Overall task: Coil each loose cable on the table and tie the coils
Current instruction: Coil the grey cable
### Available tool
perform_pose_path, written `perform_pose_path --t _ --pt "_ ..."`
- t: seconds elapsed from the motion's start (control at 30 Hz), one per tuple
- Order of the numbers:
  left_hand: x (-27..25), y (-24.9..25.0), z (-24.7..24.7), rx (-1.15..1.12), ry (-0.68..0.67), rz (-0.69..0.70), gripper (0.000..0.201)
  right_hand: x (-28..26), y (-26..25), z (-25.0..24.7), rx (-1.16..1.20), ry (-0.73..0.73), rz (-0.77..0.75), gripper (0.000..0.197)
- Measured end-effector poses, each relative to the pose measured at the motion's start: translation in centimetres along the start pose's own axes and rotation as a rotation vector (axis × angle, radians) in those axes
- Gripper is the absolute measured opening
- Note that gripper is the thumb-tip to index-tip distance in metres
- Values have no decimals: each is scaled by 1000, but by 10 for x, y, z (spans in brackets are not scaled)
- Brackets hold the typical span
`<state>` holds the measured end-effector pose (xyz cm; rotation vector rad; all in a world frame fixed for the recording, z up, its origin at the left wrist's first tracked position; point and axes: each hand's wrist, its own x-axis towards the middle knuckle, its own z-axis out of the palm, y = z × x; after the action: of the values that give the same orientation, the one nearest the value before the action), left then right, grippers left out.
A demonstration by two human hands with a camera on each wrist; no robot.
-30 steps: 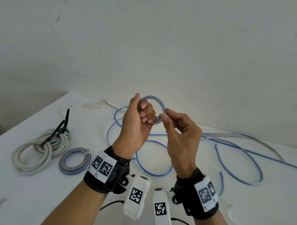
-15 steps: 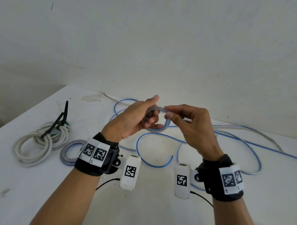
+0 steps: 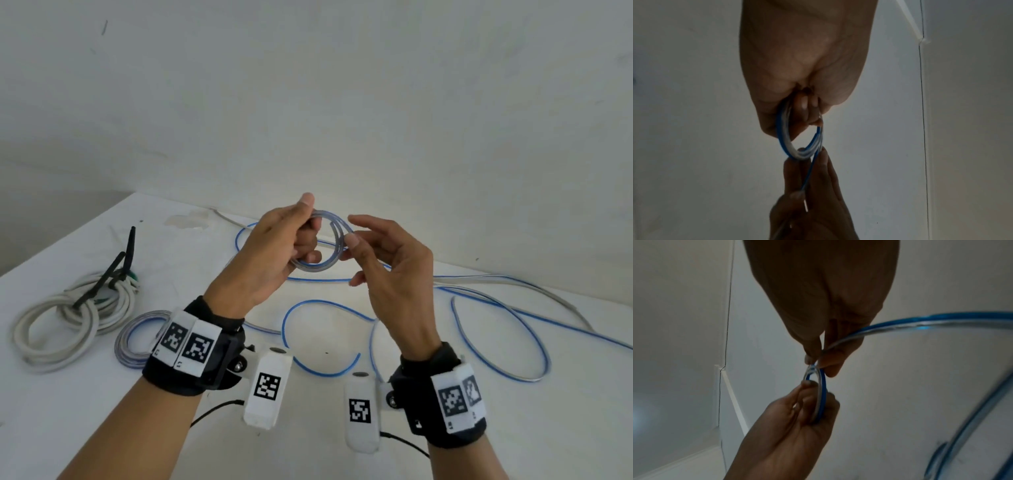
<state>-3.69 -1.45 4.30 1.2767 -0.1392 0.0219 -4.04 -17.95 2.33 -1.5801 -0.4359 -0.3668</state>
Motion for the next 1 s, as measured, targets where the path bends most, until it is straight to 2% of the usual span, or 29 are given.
perform_pose_path --t 0.07,0.23,0.3,0.4,0.5,0.7,0.77,1.0 --pt "0 2 3 -75 28 21 43 -4 -1 9 78 52 -1 12" --pt "-1 4 9 -160 39 34 43 -8 -3 16 156 116 21 17" --pt "1 2 6 -106 2 40 39 -5 -4 11 147 141 27 16" --pt "0 1 -3 131 -59 77 25 1 -4 0 134 189 21 15" --pt "-3 1 -11 170 -89 54 18 4 -6 -10 129 204 8 15" --pt "-3 -1 -9 155 12 134 21 3 -6 -9 131 219 7 16" --pt "-1 -2 -9 134 36 136 16 1 -4 -3 149 246 16 15" --pt "2 -3 -8 -52 162 147 23 -2 -1 11 224 237 46 16"
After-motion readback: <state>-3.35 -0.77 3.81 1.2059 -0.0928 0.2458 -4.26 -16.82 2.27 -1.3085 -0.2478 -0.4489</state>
